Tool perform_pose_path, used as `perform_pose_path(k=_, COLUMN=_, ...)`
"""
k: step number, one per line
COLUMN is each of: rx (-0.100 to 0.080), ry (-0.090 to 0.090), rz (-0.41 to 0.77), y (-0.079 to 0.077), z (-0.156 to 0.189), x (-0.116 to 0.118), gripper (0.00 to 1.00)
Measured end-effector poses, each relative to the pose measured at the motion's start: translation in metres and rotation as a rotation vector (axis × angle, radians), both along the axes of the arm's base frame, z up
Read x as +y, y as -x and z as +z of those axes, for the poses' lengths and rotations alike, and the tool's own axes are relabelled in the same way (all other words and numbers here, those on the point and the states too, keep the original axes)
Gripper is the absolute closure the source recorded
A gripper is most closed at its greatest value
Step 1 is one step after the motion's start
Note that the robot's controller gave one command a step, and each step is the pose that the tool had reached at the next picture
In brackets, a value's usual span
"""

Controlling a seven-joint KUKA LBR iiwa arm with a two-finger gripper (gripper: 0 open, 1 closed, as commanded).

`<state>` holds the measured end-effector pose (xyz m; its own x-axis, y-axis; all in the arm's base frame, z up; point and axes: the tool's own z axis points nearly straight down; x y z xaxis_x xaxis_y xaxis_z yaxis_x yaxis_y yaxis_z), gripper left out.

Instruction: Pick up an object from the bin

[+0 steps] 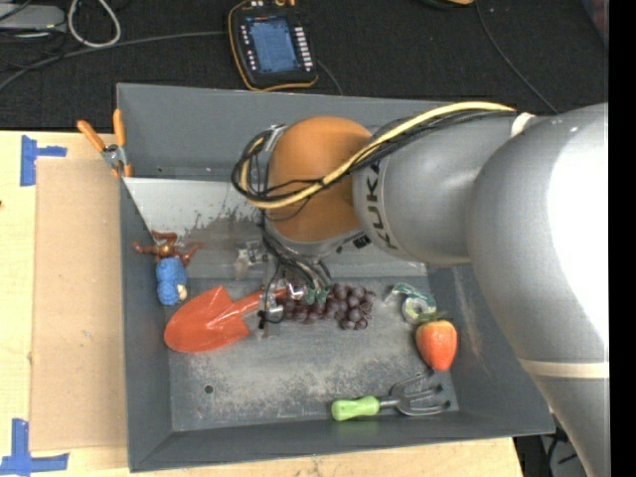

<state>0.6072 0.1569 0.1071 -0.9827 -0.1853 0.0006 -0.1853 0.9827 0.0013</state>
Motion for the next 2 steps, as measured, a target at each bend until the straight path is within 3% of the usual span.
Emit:
perform_pose_path(k=1, rx=-0.014, ry=-0.002, rz=0.136, y=0.012, z=0.056, x=0.048, gripper=0.0)
perform_pose_path(k=2, rx=0.01, ry=0.001, rz=0.244, y=0.007, z=-0.009, x=0.046, gripper=0.0)
